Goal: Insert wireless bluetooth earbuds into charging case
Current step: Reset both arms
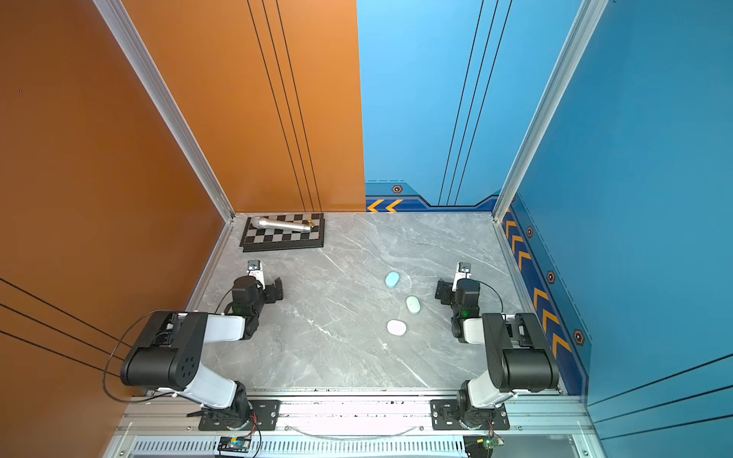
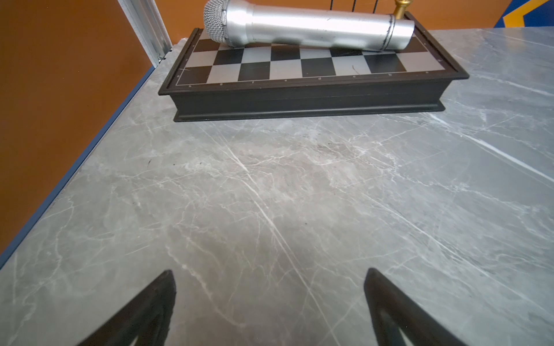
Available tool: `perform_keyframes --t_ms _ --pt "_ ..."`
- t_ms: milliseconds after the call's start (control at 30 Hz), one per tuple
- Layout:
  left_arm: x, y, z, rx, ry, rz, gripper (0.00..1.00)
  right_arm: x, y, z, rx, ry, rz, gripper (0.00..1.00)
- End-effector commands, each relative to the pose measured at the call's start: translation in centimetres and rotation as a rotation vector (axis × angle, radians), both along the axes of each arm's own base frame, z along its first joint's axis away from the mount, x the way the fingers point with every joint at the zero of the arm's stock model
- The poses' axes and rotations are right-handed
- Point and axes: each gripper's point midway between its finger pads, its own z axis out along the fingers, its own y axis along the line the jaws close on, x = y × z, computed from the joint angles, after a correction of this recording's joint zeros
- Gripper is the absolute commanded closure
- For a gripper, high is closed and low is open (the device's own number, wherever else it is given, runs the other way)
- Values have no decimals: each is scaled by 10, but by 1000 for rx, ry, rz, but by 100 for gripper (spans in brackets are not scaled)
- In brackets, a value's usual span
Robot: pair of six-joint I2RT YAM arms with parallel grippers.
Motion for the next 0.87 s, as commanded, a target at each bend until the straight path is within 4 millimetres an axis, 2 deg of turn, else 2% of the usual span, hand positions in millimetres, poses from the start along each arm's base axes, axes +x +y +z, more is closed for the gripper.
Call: perform_keyframes --t_ms 0,433,567,833 --pt "8 -7 21 5 -97 -36 2 11 1 23 -37 -78 5 0" --pt "7 -8 21 12 -95 -35 2 8 4 27 -96 -114 -30 0" --pt "7 -8 21 10 -95 -35 2 12 2 23 -46 -90 1 0" --pt "7 -8 21 12 -95 -34 2 11 2 24 -51 -95 -3 0"
